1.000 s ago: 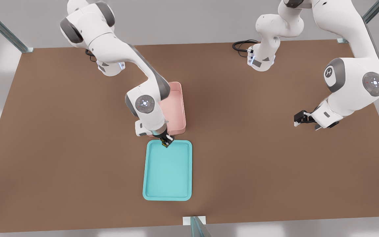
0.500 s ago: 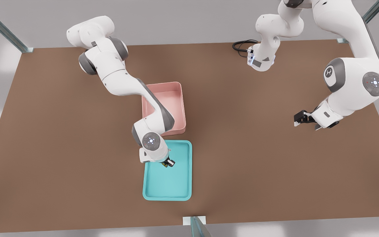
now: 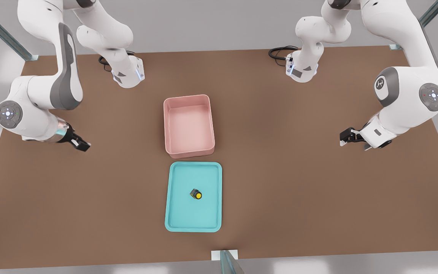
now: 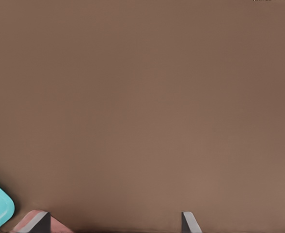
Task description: The left arm remains still, and the right arm places the button from the box into the tray
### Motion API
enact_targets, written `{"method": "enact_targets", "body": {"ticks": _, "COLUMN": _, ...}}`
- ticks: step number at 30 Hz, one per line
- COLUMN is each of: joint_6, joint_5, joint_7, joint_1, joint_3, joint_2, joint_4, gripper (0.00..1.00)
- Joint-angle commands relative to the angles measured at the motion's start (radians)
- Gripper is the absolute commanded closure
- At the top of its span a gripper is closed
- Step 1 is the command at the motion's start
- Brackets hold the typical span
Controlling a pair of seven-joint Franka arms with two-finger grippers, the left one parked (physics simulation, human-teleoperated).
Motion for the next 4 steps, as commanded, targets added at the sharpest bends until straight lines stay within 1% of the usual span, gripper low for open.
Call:
{"method": "enact_targets", "body": {"ticks": 1, "joint_6": -0.021, "joint_5": 0.004, "joint_7": -0.717, "joint_1": 0.049, "joint_3": 0.002, "joint_2": -0.002, "joint_4": -0.006, "gripper": 0.0}}
{"method": "enact_targets", "body": {"ticks": 4, "joint_6": -0.027, "joint_5": 0.002, "joint_7": -0.714, "joint_1": 0.049, "joint_3": 0.002, "joint_2": 0.003, "joint_4": -0.003, "gripper": 0.0}}
